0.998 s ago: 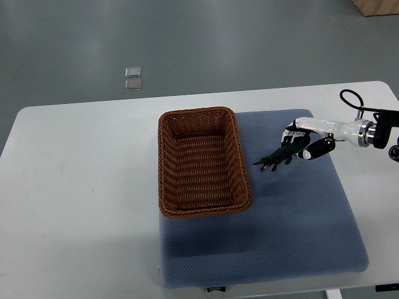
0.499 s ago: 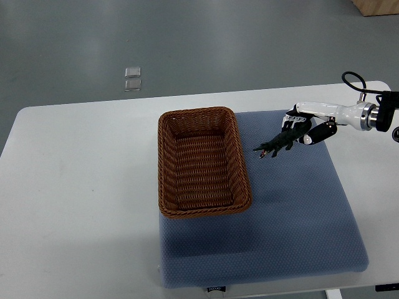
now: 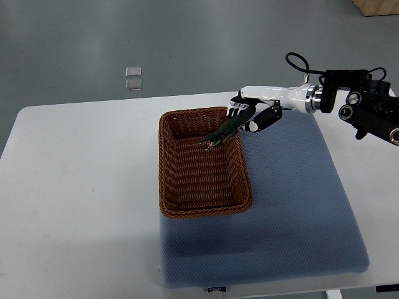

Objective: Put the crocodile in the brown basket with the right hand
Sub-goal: 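Carry the crocodile over the wicker basket and release it inside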

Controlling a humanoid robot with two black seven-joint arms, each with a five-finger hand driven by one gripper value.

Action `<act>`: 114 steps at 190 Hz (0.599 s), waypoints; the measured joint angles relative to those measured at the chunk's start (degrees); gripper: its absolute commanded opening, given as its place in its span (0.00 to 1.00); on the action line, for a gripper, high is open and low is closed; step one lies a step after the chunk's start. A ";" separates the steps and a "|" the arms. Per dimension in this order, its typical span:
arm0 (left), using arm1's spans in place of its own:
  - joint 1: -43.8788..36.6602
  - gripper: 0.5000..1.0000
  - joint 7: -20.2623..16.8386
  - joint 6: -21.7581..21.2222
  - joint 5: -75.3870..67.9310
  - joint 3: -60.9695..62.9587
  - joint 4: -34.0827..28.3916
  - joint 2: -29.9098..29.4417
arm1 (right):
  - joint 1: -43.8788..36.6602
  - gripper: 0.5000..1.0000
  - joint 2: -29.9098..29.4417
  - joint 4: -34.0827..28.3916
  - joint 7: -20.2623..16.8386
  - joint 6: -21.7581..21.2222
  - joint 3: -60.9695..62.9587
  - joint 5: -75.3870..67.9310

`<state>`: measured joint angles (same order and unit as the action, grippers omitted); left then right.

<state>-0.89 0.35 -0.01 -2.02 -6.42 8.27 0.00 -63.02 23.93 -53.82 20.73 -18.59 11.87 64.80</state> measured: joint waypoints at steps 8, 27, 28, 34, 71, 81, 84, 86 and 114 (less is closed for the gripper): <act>0.01 1.00 0.00 0.00 0.00 0.00 0.00 0.00 | 0.03 0.06 -1.93 0.70 -0.23 0.40 0.01 0.15; 0.00 1.00 0.00 0.00 0.00 0.00 -0.01 0.00 | 0.45 0.09 -4.90 1.89 -0.48 1.57 0.01 0.62; 0.00 1.00 0.00 0.00 0.00 0.00 -0.01 0.00 | 0.48 0.09 -5.06 1.95 -0.48 1.68 0.01 0.66; 0.01 1.00 0.00 0.00 0.00 0.00 -0.01 0.00 | 0.57 0.12 -5.41 2.09 -0.50 2.02 0.01 0.76; 0.01 1.00 0.00 0.00 0.00 0.00 -0.01 0.00 | 2.51 0.48 -6.39 3.14 -0.60 4.34 -0.54 1.72; 0.00 1.00 0.00 0.00 0.00 0.00 -0.01 0.00 | 3.35 0.65 -6.42 3.74 -0.61 5.43 -0.65 2.29; 0.00 1.00 0.00 0.00 0.00 0.00 -0.01 0.00 | 3.57 0.68 -6.42 3.88 -0.61 5.80 -0.66 2.42; 0.00 1.00 0.00 0.00 0.00 0.00 -0.01 0.00 | 3.71 0.72 -6.42 3.96 -0.61 6.06 -0.67 2.49; 0.00 1.00 0.00 0.00 0.00 0.00 -0.01 0.00 | 4.76 0.84 -5.50 4.34 -0.61 10.68 -0.51 2.72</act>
<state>-0.88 0.35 -0.01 -2.02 -6.42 8.26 0.00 -58.25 18.43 -49.48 20.13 -7.91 11.37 67.53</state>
